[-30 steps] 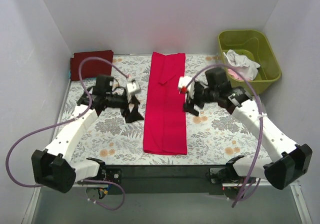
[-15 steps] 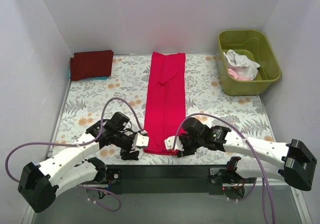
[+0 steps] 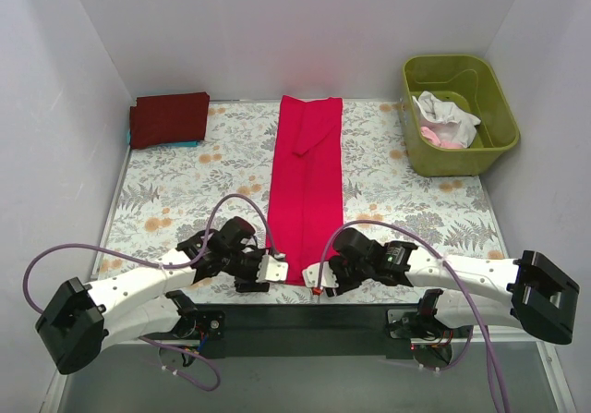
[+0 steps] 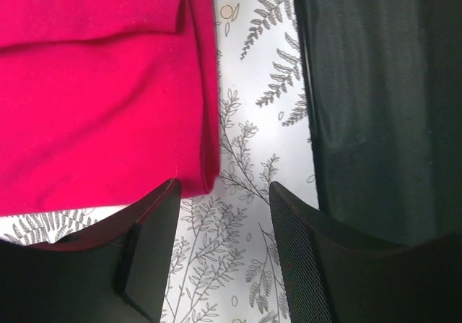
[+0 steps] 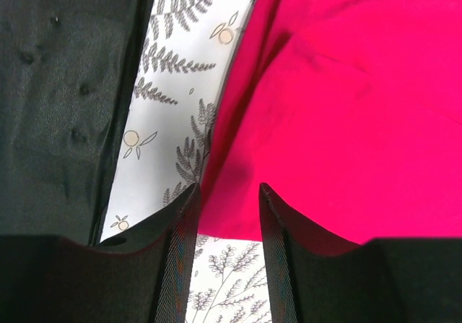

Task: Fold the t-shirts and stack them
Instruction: Fold the tshirt

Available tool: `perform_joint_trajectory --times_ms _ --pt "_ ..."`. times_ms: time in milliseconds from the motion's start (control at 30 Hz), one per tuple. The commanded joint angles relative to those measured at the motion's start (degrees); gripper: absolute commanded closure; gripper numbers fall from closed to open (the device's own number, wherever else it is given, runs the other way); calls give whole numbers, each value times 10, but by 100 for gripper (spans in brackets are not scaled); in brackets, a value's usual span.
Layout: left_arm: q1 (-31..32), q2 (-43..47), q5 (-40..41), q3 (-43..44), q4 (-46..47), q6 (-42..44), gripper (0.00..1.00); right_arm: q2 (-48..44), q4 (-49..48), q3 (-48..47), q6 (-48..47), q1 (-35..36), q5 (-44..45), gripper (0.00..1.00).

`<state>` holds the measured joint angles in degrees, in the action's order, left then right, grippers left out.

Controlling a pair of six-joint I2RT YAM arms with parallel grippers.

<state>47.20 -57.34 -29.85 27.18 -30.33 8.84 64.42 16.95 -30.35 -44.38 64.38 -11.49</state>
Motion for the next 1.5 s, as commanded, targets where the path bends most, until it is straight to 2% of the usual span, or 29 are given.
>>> perform_joint_trajectory --times_ms 0,233,433,633,767,800,833,867,900,1167,1467 --pt "11 -11 25 -9 65 -6 50 4 -16 13 -12 5 4 55" --pt "18 -30 30 -26 92 -1 52 11 -24 30 -18 5 8 54" --pt "26 -47 42 -37 105 7 56 12 -27 51 -21 5 15 57" --pt "36 -70 65 -51 108 21 64 21 -29 65 -28 5 17 61" --pt "37 -70 65 -56 106 21 76 25 -27 74 -29 5 20 75" --pt "36 -68 62 -57 106 20 86 25 -27 77 -30 5 23 80" --pt "36 -66 61 -59 105 20 90 25 -28 80 -30 5 27 91" --pt "37 -64 61 -59 106 15 94 24 -30 82 -30 5 32 97" --pt "36 -59 62 -60 107 11 100 23 -31 82 -27 5 37 99" --pt "36 -9 43 -11 75 -27 100 2 26 -12 22 5 57 99" --pt "38 48 -49 68 -53 -33 100 -51 108 -53 64 20 11 99"
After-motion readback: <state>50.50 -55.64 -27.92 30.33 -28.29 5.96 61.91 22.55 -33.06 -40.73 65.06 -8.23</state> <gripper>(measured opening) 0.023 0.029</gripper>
